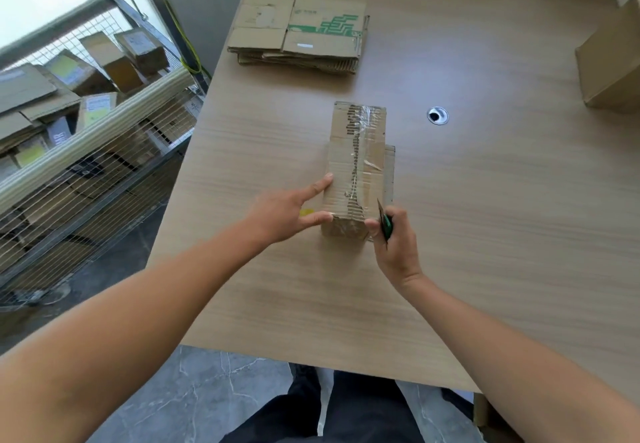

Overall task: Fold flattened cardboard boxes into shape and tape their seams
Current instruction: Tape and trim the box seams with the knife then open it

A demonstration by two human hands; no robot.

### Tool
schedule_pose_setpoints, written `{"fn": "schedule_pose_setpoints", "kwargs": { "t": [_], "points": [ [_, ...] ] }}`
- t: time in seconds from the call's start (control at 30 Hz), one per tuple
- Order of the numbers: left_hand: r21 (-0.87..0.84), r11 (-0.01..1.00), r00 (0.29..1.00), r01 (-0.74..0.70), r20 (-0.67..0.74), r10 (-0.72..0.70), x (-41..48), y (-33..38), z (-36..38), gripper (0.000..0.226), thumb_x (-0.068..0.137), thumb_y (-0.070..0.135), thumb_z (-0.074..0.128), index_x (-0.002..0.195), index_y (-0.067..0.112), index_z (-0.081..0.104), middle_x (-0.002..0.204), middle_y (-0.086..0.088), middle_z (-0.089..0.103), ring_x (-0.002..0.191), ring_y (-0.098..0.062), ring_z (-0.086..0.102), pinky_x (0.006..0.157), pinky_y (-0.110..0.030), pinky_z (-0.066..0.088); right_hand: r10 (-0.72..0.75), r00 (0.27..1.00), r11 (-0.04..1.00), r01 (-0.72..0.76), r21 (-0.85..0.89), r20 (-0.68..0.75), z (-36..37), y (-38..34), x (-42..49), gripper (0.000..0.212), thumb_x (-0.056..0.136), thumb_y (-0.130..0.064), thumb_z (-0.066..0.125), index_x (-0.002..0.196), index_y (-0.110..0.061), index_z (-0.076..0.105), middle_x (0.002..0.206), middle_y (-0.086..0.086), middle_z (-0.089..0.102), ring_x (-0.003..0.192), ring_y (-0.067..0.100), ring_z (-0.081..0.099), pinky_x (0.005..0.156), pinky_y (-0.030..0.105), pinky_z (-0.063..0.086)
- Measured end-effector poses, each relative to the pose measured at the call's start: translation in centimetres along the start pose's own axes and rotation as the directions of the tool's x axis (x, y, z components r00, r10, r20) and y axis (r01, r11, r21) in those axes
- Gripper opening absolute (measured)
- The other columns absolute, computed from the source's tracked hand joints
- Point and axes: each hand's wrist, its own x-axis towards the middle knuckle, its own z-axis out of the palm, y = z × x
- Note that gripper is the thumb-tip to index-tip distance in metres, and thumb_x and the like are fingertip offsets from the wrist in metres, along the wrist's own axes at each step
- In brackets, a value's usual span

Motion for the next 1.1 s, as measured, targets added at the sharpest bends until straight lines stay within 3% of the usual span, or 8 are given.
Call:
{"fn": "schedule_pose_setpoints", "kwargs": {
  "t": [0.1, 0.27, 0.43, 0.6, 0.73, 0.87, 1.0, 1.1],
  "points": [
    [-0.048, 0.999, 1.000, 0.017, -0.010, -0.017, -0.5, 0.4, 0.7, 0.077, 0.083, 0.081, 0.040, 0.149, 0.059, 0.007, 0.095, -0.006, 0.072, 0.093, -0.031, 0.068, 0.075, -0.039, 0.052, 0.029, 1.000, 0.998, -0.029, -0.061, 0.007, -0.7, -0.1, -0.2, 0.030, 0.099, -0.051, 0.053, 0.102, -0.024, 0.043, 0.085, -0.001, 0.050, 0.070, 0.004, 0.040, 0.062, 0.017, 0.031],
    [0.024, 1.000, 0.999, 0.003, -0.041, -0.002, -0.4, 1.2, 0.5, 0.079, 0.085, 0.079, 0.043, 0.153, 0.054, 0.011, 0.097, -0.005, 0.073, 0.090, -0.028, 0.068, 0.065, -0.032, 0.044, -0.322, 0.944, 0.909, 0.330, -0.255, 0.074, -1.8, -1.6, 1.7, 0.041, 0.087, -0.032, 0.077, 0.120, -0.011, 0.062, 0.101, 0.003, 0.058, 0.086, 0.018, 0.055, 0.078, 0.026, 0.048],
    [-0.059, 0.998, 0.991, -0.004, 0.130, 0.012, -0.8, 1.6, 0.0, 0.080, 0.092, 0.061, 0.052, 0.157, 0.044, 0.009, 0.086, -0.003, 0.070, 0.080, -0.029, 0.066, 0.070, -0.039, 0.053, -0.404, 0.886, 0.783, 0.463, -0.414, 0.226, -1.9, -2.0, 2.9, 0.032, 0.079, -0.013, 0.077, 0.111, -0.011, 0.076, 0.100, 0.009, 0.064, 0.080, 0.032, 0.060, 0.066, 0.039, 0.055],
    [-0.419, 0.908, 0.925, -0.021, 0.336, 0.177, -1.7, -0.4, -2.0, 0.023, 0.101, 0.044, 0.050, 0.123, 0.042, 0.043, 0.075, 0.005, 0.068, 0.055, -0.016, 0.064, 0.057, -0.022, 0.048, -0.445, 0.856, 0.751, 0.517, -0.411, 0.264, -2.2, -0.9, 3.0, 0.031, 0.083, -0.010, 0.082, 0.113, -0.013, 0.077, 0.102, 0.006, 0.068, 0.076, 0.032, 0.057, 0.066, 0.041, 0.053],
    [-0.357, 0.934, 0.921, 0.018, 0.370, 0.124, -1.0, -1.1, -2.7, 0.013, 0.099, 0.050, 0.052, 0.110, 0.044, 0.056, 0.072, 0.008, 0.067, 0.055, -0.012, 0.063, 0.055, -0.024, 0.049, -0.443, 0.849, 0.724, 0.529, -0.442, 0.290, -2.3, -1.2, 2.5, 0.034, 0.088, -0.009, 0.067, 0.121, -0.014, 0.074, 0.107, 0.005, 0.068, 0.078, 0.031, 0.050, 0.062, 0.041, 0.054],
    [-0.051, 0.997, 0.961, -0.050, 0.269, 0.062, 0.1, -1.4, -2.1, 0.032, 0.093, 0.066, 0.049, 0.108, 0.043, 0.064, 0.090, 0.012, 0.065, 0.076, -0.013, 0.059, 0.069, -0.028, 0.047, -0.451, 0.833, 0.695, 0.553, -0.459, 0.321, -2.5, -1.1, 2.1, 0.043, 0.089, -0.012, 0.054, 0.128, -0.016, 0.071, 0.113, 0.002, 0.066, 0.080, 0.028, 0.041, 0.056, 0.039, 0.053],
    [0.012, 1.000, 0.962, -0.003, 0.274, 0.000, 0.5, -2.2, -1.5, 0.059, 0.087, 0.077, 0.045, 0.136, 0.044, 0.047, 0.111, -0.002, 0.070, 0.105, -0.026, 0.063, 0.083, -0.037, 0.049, -0.438, 0.830, 0.709, 0.554, -0.435, 0.344, -2.7, -0.4, 2.3, 0.064, 0.075, 0.007, 0.074, 0.134, -0.017, 0.067, 0.121, -0.006, 0.050, 0.078, 0.031, 0.052, 0.064, 0.036, 0.052],
    [-0.006, 0.993, 0.961, -0.116, 0.252, 0.113, 0.7, -1.9, -2.0, 0.082, 0.089, 0.073, 0.046, 0.150, 0.060, -0.008, 0.094, -0.003, 0.068, 0.092, -0.029, 0.065, 0.080, -0.039, 0.052, -0.405, 0.842, 0.755, 0.528, -0.388, 0.357, -2.9, 0.0, 2.5, 0.064, 0.078, 0.004, 0.079, 0.136, -0.018, 0.065, 0.123, -0.004, 0.050, 0.082, 0.032, 0.055, 0.073, 0.044, 0.055]
  ]
}}
